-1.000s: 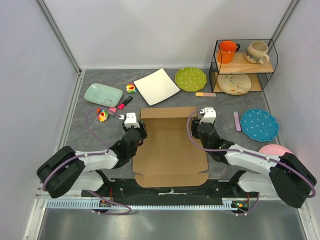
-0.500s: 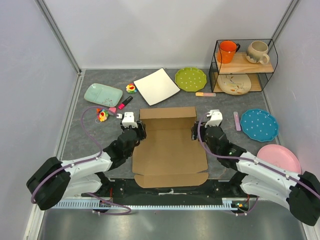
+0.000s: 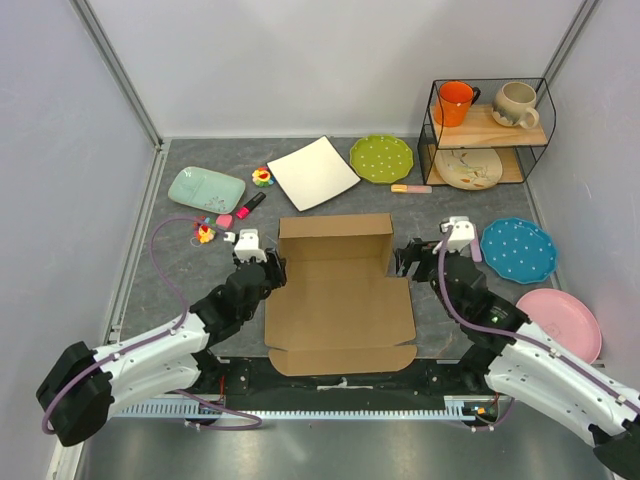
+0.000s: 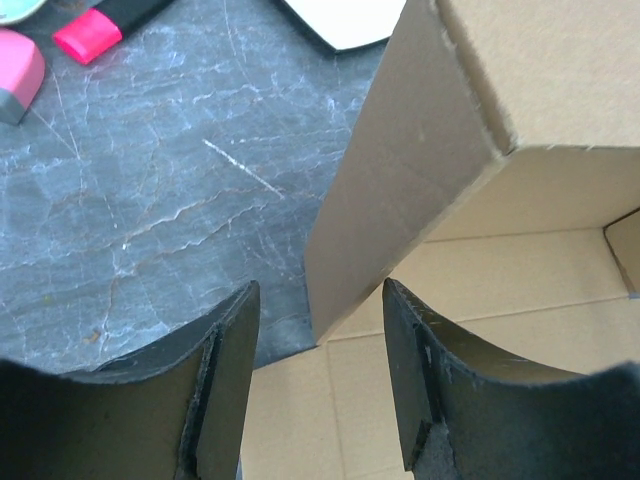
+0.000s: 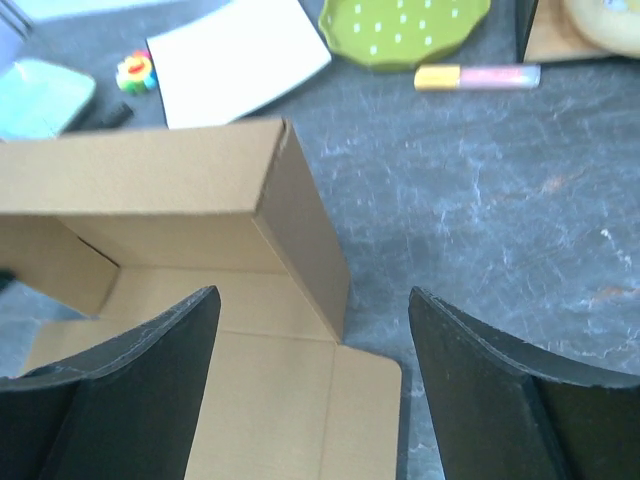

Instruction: Fold the paper box

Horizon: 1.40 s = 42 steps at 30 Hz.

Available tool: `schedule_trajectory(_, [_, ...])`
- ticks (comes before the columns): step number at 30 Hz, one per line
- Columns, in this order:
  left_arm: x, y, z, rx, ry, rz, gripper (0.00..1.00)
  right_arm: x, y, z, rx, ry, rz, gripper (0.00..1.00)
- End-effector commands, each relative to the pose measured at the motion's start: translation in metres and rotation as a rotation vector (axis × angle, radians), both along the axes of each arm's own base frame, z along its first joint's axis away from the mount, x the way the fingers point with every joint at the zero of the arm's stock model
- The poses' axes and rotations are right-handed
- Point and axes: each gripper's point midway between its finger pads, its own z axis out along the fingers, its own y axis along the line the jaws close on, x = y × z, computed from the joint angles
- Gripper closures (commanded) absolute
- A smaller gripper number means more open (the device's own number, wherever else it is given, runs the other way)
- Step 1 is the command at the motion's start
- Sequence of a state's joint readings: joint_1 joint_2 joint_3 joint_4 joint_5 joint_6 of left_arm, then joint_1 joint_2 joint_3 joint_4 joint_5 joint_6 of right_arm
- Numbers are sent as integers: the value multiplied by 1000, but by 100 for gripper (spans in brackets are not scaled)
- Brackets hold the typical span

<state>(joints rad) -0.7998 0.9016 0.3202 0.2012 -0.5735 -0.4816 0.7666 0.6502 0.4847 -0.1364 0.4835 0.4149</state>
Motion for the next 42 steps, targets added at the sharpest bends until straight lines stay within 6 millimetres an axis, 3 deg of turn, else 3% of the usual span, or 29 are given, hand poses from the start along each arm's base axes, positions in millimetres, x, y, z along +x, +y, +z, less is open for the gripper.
schedule_trajectory(1, [-6, 5, -9, -26, 44, 32, 41, 6, -11, 60, 115, -123, -84, 15])
schedule_trajectory(4, [-9, 8, -12, -26, 61, 40, 41, 12, -7, 87, 191, -184, -93, 10])
schedule_trajectory(6, [-11, 10, -8, -43, 58, 46, 41, 19, 10, 100, 230, -194, -43, 7])
schedule_trajectory(10, [-16, 19, 0, -82, 47, 78, 41, 38, 29, 102, 244, -165, -13, 4])
schedule_trajectory(17, [-29, 39, 21, -208, 23, 155, 40, 73, 34, 71, 274, -73, 5, 4])
schedule_trajectory(21, [-33, 40, 52, -339, -58, 147, 37, 82, 31, 57, 289, -51, 21, 4])
schedule_trajectory(27, [-30, 31, 99, -474, -178, 89, 25, 83, 44, 40, 295, -20, 86, 5])
schedule_trajectory(31, [-24, 24, 113, -479, -203, 74, 18, 82, 50, 26, 286, 7, 119, 5])
schedule_trajectory(33, [-17, 21, 110, -461, -185, 93, 7, 82, 49, 16, 277, 26, 116, 6])
schedule_trajectory(35, [-9, 20, 104, -440, -157, 121, 3, 81, 50, 6, 269, 48, 115, 7])
schedule_trajectory(42, [14, 6, 123, -487, -159, 45, 0, 73, 44, -18, 240, 85, 109, 11])
